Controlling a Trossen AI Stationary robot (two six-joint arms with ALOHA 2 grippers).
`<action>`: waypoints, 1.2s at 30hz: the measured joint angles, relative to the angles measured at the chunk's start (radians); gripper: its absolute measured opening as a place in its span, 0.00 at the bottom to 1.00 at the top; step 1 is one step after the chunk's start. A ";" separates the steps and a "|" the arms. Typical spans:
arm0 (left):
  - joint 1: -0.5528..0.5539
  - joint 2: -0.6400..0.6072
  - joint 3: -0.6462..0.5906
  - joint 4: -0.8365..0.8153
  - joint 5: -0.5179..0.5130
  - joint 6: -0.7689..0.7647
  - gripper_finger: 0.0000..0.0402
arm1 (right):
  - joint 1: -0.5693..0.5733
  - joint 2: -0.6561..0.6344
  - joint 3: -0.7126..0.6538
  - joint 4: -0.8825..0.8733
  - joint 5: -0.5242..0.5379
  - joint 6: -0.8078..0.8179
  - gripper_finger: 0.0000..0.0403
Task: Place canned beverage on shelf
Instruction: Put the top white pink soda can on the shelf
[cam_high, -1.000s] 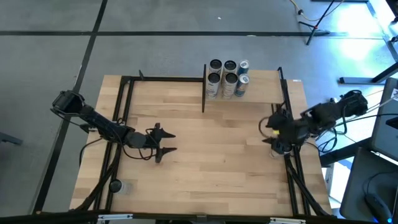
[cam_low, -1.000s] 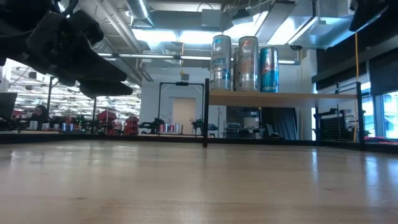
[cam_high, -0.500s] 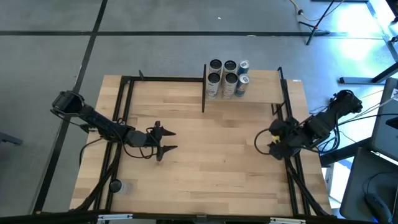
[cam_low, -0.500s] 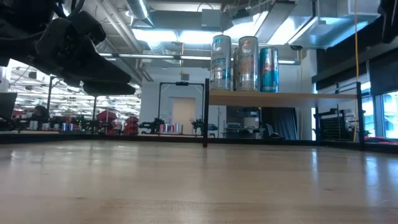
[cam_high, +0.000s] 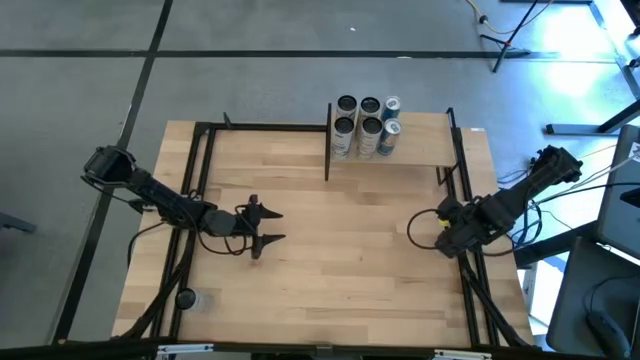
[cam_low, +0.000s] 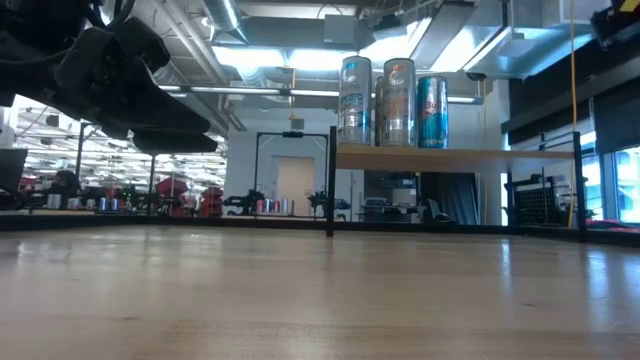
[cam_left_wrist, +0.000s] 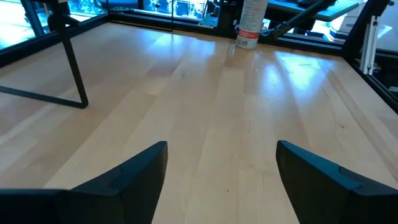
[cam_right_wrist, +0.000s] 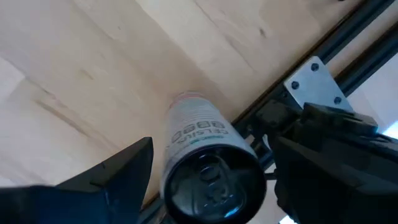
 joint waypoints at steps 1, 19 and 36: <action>0.000 0.000 0.000 0.000 0.000 0.000 0.71 | 0.000 -0.001 -0.006 0.000 -0.001 -0.003 0.79; -0.001 0.000 0.000 0.009 0.002 0.000 0.71 | -0.001 0.006 -0.013 0.026 -0.101 0.069 0.56; -0.002 0.000 0.000 0.033 0.004 -0.001 0.71 | -0.083 0.022 0.024 0.076 0.052 0.077 0.56</action>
